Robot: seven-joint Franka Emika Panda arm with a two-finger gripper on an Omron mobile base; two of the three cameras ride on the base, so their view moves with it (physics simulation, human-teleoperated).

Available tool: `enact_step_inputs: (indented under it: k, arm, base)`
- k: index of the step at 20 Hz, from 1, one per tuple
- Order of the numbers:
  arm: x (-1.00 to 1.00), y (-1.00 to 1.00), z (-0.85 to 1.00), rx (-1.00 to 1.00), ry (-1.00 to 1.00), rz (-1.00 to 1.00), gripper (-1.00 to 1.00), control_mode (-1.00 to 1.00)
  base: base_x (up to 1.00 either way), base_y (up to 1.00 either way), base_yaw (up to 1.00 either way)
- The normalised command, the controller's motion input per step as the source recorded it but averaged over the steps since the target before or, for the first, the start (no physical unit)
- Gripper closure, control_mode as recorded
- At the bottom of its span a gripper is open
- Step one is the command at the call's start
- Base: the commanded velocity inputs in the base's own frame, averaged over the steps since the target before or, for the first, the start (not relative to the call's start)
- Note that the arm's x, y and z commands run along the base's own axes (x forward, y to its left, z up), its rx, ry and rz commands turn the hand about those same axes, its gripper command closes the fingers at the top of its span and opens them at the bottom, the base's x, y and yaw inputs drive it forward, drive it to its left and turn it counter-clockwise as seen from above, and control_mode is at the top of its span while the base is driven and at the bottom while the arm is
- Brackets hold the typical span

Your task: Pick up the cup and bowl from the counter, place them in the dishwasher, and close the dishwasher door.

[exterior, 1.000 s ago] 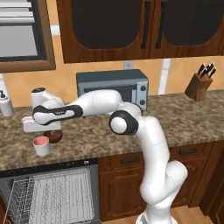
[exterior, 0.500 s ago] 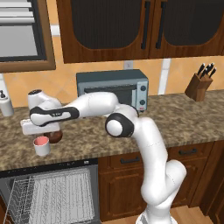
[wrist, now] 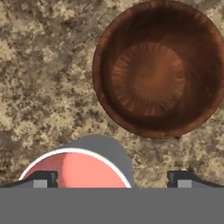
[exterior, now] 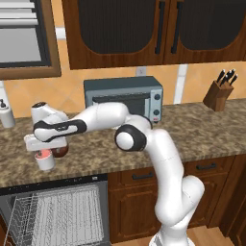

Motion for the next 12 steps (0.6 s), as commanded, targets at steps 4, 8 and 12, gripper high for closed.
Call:
enact_step_inputs:
  k: [4, 8, 12]
  arm:
    - [0.00, 0.00, -0.51, 0.02, 0.00, 0.00, -1.00, -1.00]
    - [-0.01, -0.03, -0.27, 0.01, 0.00, 0.00, -1.00, -1.00]
    - [-0.04, -0.08, -0.03, 0.00, 0.00, 0.00, -1.00, -1.00]
  base:
    - [0.00, 0.00, 0.00]
    - [0.00, 0.00, 0.00]
    - [0.00, 0.00, 0.00]
